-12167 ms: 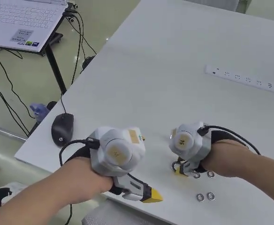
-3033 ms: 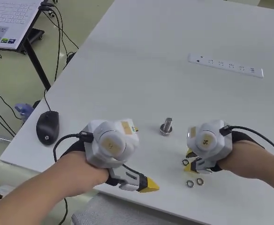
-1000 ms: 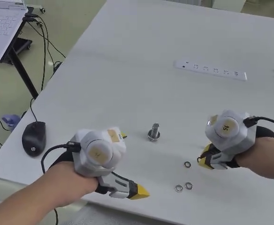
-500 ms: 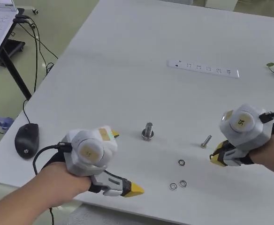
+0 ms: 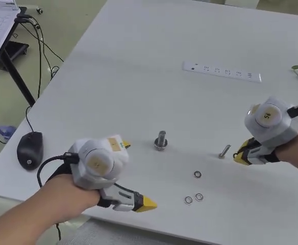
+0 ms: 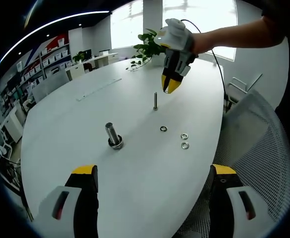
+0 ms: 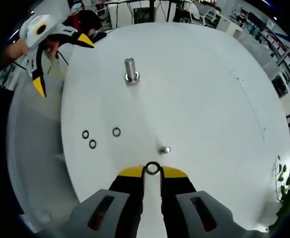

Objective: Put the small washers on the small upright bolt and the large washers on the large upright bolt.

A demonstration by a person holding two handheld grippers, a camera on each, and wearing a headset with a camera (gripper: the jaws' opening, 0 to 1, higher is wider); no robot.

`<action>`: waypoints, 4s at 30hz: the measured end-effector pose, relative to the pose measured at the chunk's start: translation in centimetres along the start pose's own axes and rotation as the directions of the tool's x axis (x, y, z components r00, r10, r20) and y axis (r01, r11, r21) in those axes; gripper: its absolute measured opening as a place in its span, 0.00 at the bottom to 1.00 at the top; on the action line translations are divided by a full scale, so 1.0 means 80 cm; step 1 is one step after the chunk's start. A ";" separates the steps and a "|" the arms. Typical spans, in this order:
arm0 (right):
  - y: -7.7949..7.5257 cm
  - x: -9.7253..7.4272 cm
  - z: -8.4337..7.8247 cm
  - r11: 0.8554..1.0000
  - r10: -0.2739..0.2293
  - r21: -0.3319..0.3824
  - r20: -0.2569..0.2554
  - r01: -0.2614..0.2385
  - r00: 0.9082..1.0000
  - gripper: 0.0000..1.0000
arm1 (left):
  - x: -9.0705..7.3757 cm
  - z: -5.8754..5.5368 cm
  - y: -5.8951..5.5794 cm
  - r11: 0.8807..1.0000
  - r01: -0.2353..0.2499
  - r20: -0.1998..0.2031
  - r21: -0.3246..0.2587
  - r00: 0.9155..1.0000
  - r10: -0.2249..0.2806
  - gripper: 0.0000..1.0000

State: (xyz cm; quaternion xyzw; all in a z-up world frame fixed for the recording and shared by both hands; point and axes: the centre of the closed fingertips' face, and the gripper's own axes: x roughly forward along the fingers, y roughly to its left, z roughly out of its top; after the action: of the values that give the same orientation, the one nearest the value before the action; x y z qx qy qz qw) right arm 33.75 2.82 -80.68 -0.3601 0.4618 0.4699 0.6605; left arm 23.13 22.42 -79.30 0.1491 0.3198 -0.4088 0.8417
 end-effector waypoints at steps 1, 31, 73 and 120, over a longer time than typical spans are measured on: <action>-0.002 0.000 0.001 1.000 -0.002 0.000 0.000 0.002 1.000 0.12 | 0.000 0.000 0.000 1.000 0.000 0.000 0.000 1.000 0.000 0.93; -0.020 0.013 0.023 1.000 0.000 -0.024 -0.023 0.000 1.000 0.12 | 0.005 0.002 0.002 1.000 0.016 0.001 -0.024 1.000 -0.016 0.90; -0.018 0.072 0.008 0.997 0.027 -0.074 -0.092 -0.034 0.995 0.12 | 0.001 -0.006 0.007 1.000 0.020 -0.024 -0.017 1.000 -0.020 0.89; -0.021 0.064 0.010 0.996 0.046 -0.072 -0.083 -0.052 0.996 0.20 | -0.001 -0.002 0.003 0.999 0.031 -0.018 -0.012 0.999 -0.031 0.87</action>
State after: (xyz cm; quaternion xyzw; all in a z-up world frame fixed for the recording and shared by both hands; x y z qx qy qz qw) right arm 36.27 4.47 -85.19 -0.3915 0.4792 0.4876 0.6159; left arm 23.23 22.69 -79.40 0.1429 0.3321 -0.4184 0.8332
